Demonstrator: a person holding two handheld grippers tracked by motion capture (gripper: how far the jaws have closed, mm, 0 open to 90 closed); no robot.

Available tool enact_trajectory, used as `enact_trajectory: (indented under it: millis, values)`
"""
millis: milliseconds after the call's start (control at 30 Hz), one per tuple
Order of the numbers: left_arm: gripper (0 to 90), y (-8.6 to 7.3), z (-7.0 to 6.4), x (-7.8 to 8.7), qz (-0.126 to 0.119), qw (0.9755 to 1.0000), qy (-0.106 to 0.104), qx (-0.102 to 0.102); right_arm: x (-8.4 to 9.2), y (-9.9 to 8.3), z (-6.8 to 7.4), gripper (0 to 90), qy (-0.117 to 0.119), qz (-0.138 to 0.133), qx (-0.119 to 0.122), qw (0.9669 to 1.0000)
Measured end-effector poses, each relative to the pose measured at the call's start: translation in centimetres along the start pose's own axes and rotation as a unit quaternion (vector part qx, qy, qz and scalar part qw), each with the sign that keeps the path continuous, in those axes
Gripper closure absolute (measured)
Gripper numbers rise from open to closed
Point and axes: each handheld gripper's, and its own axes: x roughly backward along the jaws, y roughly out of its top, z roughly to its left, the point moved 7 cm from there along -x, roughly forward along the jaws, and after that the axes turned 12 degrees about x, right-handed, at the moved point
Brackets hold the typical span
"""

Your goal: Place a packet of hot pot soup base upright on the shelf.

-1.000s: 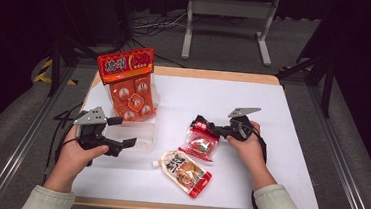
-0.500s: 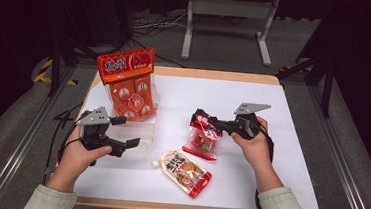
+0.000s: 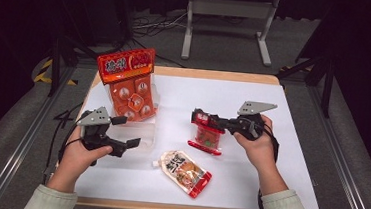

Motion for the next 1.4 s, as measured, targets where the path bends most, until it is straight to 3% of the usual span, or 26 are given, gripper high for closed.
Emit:
enact_trajectory:
  millis: [267, 633, 833, 1400]
  values:
    - [6.9, 0.2, -0.7, -0.3, -0.004, 0.9999, -0.010, -0.001, 0.9, 1.1, 0.7, 90.0, -0.001, -0.013, 0.016, 0.9998]
    - [7.3, 0.3, -1.5, -1.0, 0.000, 0.9998, -0.015, -0.011, 2.0, 3.0, 2.3, 90.0, 0.015, -0.038, 0.037, 0.9985]
    - [12.6, 0.5, -2.2, -1.6, 0.001, 0.9991, -0.040, -0.016, 2.1, 4.2, 3.8, 90.0, 0.036, -0.052, 0.049, 0.9968]
    - [14.9, 0.8, -4.1, -3.7, 0.009, 0.9966, -0.075, -0.033, 2.3, 6.2, 7.0, 90.0, 0.077, -0.073, 0.082, 0.9909]
